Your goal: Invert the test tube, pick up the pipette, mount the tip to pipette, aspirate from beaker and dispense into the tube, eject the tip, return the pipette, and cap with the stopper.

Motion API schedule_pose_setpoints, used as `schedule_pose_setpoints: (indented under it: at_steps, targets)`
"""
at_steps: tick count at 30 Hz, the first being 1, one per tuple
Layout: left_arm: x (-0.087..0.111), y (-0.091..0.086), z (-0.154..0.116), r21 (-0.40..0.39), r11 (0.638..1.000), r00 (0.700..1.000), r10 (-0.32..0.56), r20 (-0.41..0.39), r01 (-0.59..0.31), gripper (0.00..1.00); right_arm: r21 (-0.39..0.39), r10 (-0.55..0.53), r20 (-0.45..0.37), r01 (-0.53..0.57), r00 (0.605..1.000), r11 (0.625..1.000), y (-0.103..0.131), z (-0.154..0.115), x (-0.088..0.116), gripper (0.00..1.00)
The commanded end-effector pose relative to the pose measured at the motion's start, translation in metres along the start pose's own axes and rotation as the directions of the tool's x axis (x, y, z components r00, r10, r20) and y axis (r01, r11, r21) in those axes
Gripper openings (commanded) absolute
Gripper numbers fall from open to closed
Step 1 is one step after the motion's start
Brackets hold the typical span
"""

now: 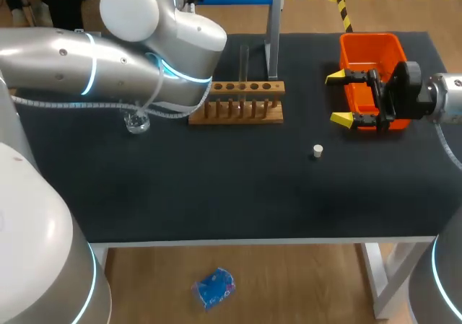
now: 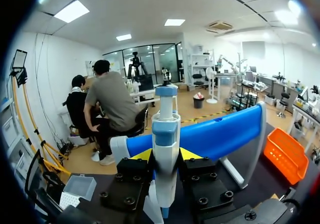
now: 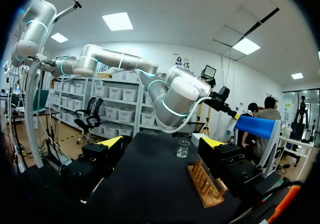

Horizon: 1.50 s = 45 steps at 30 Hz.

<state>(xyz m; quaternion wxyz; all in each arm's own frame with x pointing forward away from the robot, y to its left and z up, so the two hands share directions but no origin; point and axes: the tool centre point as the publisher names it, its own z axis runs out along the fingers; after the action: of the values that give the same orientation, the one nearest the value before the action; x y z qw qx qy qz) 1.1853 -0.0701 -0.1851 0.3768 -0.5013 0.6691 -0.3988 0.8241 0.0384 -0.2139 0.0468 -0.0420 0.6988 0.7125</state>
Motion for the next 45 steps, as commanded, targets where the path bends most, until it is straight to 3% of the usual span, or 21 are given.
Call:
schedule_pose_setpoints:
  at_steps: [1,19,42,43,44,45]
  targets:
    - [-0.001,-0.005,0.003,-0.017,1.000,1.000,0.004,0.005,-0.004,0.00,0.002,0.000,0.000,0.000,1.000,1.000,0.001,0.000,0.001,1.00]
    - [0.000,-0.004,0.018,-0.088,0.996,1.000,0.021,0.007,-0.021,0.00,0.002,0.000,0.000,0.000,1.000,1.000,0.001,0.000,0.001,1.00]
    - [0.007,0.023,0.011,-0.146,0.989,1.000,0.002,0.002,-0.001,0.00,0.002,0.000,0.000,0.000,1.000,1.000,0.001,0.000,0.001,1.00]
    - [0.008,0.024,0.011,-0.148,0.989,1.000,0.000,0.001,0.000,0.29,0.002,0.000,0.000,0.000,1.000,1.000,0.001,0.000,0.001,1.00]
    - [0.008,0.025,0.011,-0.149,0.989,1.000,0.000,0.001,0.001,0.46,0.002,0.000,0.000,0.000,1.000,1.000,0.001,0.000,0.001,1.00]
    - [0.009,0.025,0.010,-0.150,0.989,1.000,-0.002,0.001,0.002,1.00,0.002,0.000,0.000,0.000,1.000,1.000,0.001,0.000,0.001,1.00]
